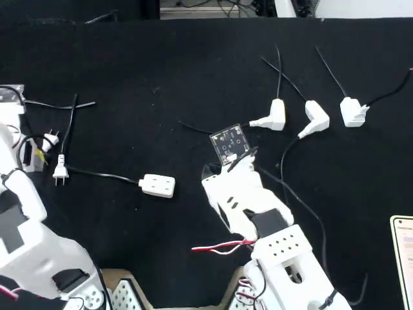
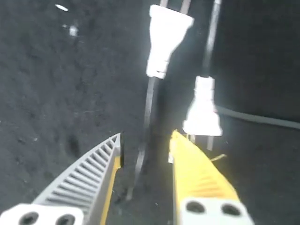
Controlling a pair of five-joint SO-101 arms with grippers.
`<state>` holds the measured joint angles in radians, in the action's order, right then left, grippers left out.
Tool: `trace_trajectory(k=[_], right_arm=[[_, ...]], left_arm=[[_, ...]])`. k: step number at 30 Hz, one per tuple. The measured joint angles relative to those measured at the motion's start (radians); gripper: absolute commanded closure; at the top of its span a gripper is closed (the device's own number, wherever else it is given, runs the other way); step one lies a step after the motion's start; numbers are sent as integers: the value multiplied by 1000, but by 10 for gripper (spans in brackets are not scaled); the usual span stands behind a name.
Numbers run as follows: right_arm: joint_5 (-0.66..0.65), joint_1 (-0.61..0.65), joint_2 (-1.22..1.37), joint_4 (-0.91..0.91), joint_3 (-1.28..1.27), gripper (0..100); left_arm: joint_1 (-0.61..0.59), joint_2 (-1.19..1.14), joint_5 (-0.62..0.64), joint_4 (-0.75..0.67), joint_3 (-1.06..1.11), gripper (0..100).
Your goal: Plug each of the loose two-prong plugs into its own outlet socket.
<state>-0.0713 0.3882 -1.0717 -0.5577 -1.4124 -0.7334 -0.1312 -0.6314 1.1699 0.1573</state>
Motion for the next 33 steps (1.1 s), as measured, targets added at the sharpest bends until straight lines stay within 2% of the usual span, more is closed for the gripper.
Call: trace_trajectory(k=[7, 17, 23, 29, 31, 33], right_arm=[[0, 0, 0, 0, 0, 987], [0, 0, 0, 0, 0, 987], [0, 0, 0, 0, 0, 987], [0, 0, 0, 0, 0, 987], [0, 0, 0, 0, 0, 987], [0, 0, 0, 0, 0, 987]], left_arm=[[-9, -98, -2, -144, 0, 825], [80, -106, -2, -173, -23, 823], [138, -176, -2, -296, -21, 823], [140, -198, 29, -356, -21, 828], [143, -198, 32, -368, -21, 880], [147, -198, 35, -371, -21, 986]])
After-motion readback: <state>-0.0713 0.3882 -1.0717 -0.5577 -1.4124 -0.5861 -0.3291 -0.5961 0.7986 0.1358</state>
